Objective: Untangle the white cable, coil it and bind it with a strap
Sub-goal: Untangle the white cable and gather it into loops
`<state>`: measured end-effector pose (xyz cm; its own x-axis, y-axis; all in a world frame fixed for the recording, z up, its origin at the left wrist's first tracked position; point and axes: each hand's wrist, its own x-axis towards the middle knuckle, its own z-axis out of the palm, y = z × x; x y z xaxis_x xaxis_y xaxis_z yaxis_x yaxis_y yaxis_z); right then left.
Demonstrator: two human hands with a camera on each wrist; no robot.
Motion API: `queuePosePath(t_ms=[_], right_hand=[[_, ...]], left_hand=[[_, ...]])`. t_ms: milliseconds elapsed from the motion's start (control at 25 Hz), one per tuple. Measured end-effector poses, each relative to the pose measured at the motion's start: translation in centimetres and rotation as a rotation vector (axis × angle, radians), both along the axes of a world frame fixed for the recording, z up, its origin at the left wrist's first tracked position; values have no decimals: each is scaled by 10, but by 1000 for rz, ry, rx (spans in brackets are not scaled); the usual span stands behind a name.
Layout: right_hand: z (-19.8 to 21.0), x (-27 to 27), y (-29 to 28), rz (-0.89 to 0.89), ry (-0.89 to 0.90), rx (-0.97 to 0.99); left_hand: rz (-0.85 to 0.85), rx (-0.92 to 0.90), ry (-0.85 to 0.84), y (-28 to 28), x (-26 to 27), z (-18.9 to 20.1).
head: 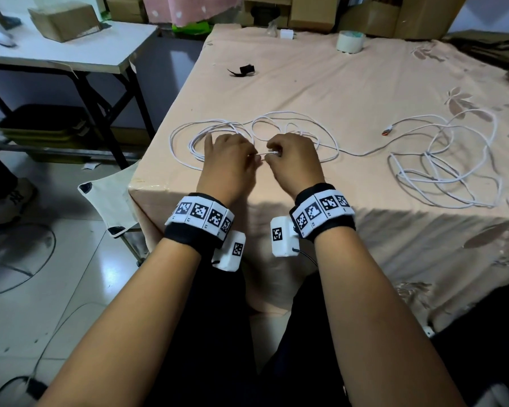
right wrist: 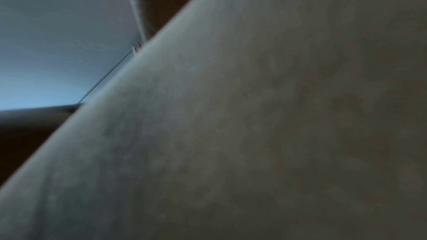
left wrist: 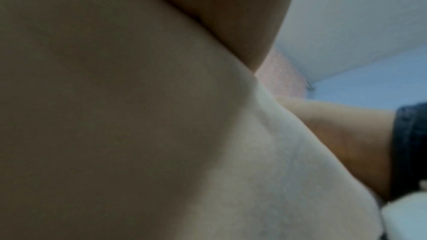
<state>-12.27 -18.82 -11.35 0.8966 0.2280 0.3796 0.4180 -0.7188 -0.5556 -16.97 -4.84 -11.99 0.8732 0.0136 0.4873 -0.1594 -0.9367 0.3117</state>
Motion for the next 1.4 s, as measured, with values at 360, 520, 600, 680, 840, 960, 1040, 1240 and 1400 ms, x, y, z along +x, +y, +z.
queuePosePath(t_ms=[360,520,600,680,840,960,1040,1240,1400], right_hand=[[16,-9,-16,-520,-89,50],[10,-16,3,146,-305,-64],[10,-18,9,275,-101,-226],[5,-12,9,256,-38,-259],[-1,-3,5,201,-112,-254],[1,-7,5,208,-109,-296],[3,-6,5,253,-52,-315],[4,-9,6,177,-146,-272],[8,-14,9,158,-252,-147]], left_hand=[[2,-177,-12,4,-10,7],[53,-145,-4,2,-10,3],[147,-105,31,3,-9,2],[185,-61,88,2,-7,2],[157,-10,153,4,-6,3],[93,27,177,3,-10,7],[70,72,187,3,-11,8],[-66,69,227,8,-12,19],[-51,57,256,10,-22,40]])
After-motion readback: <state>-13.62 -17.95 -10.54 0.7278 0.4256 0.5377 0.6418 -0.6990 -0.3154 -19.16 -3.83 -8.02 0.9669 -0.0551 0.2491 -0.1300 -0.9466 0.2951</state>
